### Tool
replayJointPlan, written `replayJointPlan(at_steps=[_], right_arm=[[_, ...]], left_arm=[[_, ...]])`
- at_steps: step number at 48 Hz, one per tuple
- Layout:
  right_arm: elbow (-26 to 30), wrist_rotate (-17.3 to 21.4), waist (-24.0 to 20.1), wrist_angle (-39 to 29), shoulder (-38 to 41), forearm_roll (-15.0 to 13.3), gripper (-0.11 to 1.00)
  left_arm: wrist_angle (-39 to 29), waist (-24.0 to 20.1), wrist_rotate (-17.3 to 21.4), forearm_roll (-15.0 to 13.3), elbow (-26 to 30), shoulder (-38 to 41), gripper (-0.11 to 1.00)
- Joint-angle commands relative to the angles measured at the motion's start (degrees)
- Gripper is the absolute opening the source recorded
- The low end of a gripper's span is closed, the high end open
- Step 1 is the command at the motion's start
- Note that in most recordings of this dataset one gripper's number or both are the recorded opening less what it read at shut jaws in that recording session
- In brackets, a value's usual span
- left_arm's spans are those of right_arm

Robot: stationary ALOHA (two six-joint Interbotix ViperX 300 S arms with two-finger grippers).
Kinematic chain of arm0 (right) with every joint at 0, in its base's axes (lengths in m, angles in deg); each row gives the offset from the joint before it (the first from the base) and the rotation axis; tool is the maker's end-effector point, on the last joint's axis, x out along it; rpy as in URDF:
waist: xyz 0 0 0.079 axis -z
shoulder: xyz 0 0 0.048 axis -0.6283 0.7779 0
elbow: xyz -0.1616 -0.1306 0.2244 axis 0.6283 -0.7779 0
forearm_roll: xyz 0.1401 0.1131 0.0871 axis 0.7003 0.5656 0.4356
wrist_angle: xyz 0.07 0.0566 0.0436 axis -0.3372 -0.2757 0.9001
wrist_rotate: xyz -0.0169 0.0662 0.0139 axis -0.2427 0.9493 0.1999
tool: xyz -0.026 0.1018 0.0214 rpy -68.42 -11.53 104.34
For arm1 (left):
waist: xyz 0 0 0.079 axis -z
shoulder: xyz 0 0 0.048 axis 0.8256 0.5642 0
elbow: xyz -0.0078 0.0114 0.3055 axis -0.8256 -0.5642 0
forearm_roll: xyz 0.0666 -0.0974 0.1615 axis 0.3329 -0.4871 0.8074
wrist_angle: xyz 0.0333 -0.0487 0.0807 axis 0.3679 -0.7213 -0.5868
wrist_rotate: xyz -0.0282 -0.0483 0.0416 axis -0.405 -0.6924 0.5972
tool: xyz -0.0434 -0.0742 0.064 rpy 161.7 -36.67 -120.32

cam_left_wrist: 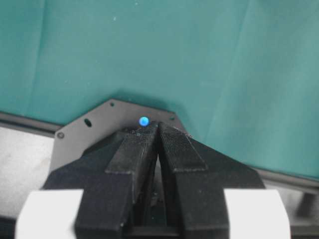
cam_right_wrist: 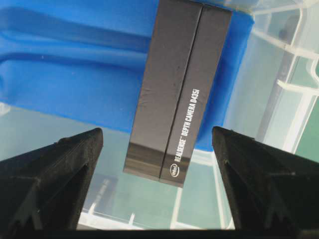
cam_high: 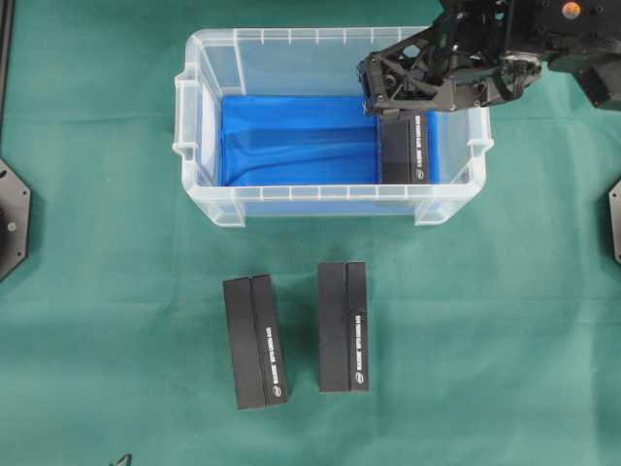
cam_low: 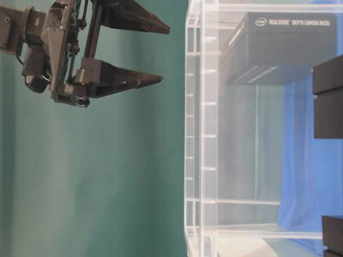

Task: Take the box out of the case with the right arm.
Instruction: 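Lower the right gripper and close it on the last box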

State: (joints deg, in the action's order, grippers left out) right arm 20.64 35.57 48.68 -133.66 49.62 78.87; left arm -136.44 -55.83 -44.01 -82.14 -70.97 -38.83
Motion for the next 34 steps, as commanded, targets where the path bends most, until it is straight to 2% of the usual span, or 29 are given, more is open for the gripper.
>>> replayJointPlan(at_steps=[1, 20, 34], right_arm=[[0.35, 0.09, -0.09, 0.00, -0.79, -0.18, 0.89], [-3.16, 0.44, -0.09, 1.23, 0.70, -0.09, 0.89], [-6.42, 0.44, 0.97, 7.82, 3.87, -0.18, 0.89]], left_arm=[[0.18, -0.18, 0.09, 0.18, 0.44, 0.44, 0.00], [0.18, -0.18, 0.00, 0.18, 0.44, 0.70, 0.00], [0.18, -0.18, 0.00, 0.18, 0.35, 0.79, 0.00]])
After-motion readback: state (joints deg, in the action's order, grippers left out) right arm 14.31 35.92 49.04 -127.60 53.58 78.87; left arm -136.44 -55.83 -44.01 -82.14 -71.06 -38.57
